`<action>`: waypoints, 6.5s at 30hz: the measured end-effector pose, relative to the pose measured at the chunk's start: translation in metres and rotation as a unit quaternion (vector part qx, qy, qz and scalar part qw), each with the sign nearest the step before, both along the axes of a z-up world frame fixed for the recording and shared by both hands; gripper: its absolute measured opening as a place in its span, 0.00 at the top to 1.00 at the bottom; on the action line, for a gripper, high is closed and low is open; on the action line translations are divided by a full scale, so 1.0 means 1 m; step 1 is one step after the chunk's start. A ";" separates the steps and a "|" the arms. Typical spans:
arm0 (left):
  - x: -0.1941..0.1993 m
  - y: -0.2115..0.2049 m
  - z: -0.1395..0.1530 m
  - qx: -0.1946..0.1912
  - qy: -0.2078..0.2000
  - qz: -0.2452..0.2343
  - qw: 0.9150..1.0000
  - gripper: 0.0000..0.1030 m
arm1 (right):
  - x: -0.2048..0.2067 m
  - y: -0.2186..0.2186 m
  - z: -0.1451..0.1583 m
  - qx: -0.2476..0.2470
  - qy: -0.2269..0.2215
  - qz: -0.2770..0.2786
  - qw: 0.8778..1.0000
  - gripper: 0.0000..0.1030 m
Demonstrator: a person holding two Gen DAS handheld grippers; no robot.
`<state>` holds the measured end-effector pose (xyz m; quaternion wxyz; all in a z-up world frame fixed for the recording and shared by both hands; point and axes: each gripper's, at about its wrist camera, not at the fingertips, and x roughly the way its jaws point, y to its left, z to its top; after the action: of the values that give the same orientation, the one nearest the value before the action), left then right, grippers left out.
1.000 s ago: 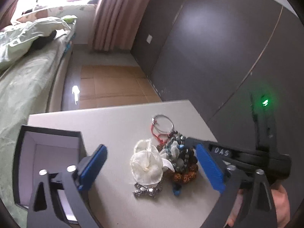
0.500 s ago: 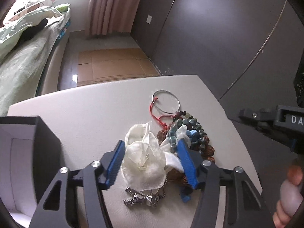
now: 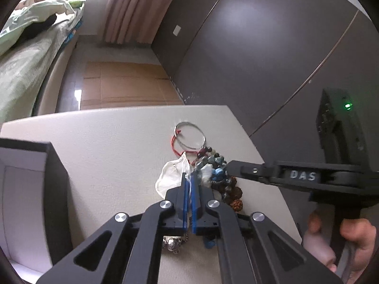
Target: Organize jewelry
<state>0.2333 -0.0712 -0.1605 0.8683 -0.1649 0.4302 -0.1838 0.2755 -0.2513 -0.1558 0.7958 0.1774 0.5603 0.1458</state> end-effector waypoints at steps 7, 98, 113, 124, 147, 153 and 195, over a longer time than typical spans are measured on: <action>-0.006 0.010 0.014 -0.006 -0.013 0.009 1.000 1.00 | -0.004 -0.001 0.013 -0.007 -0.036 -0.008 0.999 0.47; -0.129 0.203 0.100 -0.032 -0.062 0.243 0.968 0.25 | -0.083 0.168 0.045 0.145 -0.097 0.118 0.978 0.89; -0.128 0.172 0.098 -0.007 -0.055 0.205 0.977 0.25 | -0.091 0.081 0.075 0.115 -0.152 0.050 0.981 0.36; -0.114 0.123 0.092 0.003 -0.052 0.146 0.988 0.36 | -0.087 0.016 0.069 0.081 -0.128 0.000 0.989 0.36; -0.069 -0.012 0.022 0.101 0.011 -0.004 0.995 0.54 | -0.079 -0.040 0.058 0.060 -0.083 -0.046 0.994 0.36; -0.059 -0.033 -0.005 0.147 0.017 -0.025 0.989 0.51 | -0.079 -0.051 0.061 0.062 -0.084 -0.050 0.993 0.36; -0.079 -0.010 0.060 0.136 -0.067 0.019 0.988 0.89 | -0.075 -0.060 0.053 0.053 -0.069 -0.042 0.995 0.36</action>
<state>0.1542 -0.0816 -0.1009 0.9127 -0.0405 0.3893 -0.1176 0.2008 -0.3111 -0.1026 0.8275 0.2320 0.4875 0.1539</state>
